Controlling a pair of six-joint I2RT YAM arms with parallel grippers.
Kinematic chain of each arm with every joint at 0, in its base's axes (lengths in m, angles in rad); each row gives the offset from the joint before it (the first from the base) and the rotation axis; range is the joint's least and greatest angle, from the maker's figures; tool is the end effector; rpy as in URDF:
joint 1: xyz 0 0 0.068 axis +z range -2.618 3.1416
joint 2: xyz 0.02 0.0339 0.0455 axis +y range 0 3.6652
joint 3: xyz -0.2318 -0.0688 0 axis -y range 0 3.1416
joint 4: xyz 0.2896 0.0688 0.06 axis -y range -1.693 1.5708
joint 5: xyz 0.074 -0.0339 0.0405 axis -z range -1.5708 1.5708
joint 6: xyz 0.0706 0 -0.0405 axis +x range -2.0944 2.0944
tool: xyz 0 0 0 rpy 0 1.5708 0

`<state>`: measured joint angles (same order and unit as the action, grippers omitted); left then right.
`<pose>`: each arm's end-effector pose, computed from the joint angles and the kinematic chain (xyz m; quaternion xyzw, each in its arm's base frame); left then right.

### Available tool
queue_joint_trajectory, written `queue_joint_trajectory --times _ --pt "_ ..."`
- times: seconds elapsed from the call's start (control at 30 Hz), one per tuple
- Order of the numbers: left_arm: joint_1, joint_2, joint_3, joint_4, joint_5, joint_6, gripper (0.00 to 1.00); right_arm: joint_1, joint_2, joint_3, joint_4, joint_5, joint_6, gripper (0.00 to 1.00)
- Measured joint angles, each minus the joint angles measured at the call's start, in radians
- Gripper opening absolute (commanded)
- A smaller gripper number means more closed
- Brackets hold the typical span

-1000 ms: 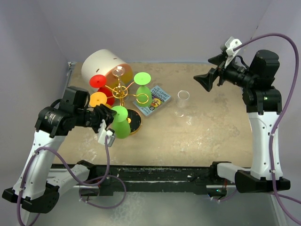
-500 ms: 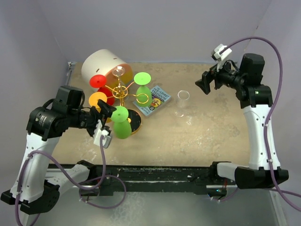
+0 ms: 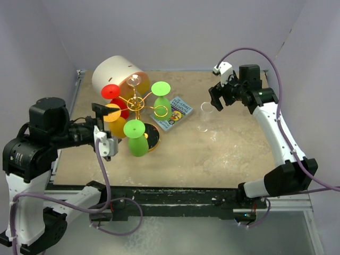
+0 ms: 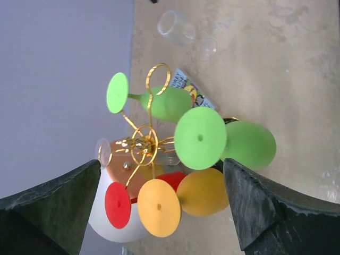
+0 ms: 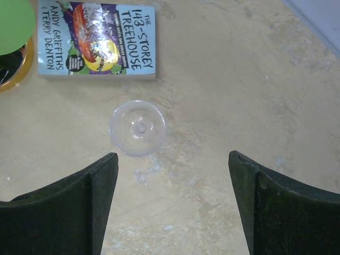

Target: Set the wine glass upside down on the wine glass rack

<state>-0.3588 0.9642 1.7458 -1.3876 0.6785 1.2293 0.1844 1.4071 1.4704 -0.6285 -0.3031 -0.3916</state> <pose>0.1316 -0.0967 0.4771 0.7040 0.4755 -0.0829 0.5210 0.3764 0.0916 0.3447 -0.3158 0.8099 0.0823 0.4875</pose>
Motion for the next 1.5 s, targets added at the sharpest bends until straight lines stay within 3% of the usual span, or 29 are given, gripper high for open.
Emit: queue_joint_trajectory --times 0.23,0.53,1.03,1.43,1.5 --pt "0.094 -0.018 0.024 0.279 -0.064 -0.449 0.99 0.001 0.023 0.001 0.016 0.034 0.042 0.77" --pt "0.258 0.007 -0.043 0.546 -0.230 -0.818 0.99 0.023 0.068 0.023 0.019 0.069 0.099 0.56" --pt "0.353 0.019 -0.116 0.654 -0.364 -0.972 0.99 0.073 0.197 0.039 -0.010 0.132 0.129 0.39" --pt "0.391 0.044 -0.150 0.676 -0.372 -1.006 0.99 0.090 0.250 0.046 -0.027 0.182 0.137 0.02" --pt "0.394 0.048 -0.150 0.677 -0.372 -1.011 0.99 0.090 0.251 0.047 -0.027 0.188 0.137 0.00"
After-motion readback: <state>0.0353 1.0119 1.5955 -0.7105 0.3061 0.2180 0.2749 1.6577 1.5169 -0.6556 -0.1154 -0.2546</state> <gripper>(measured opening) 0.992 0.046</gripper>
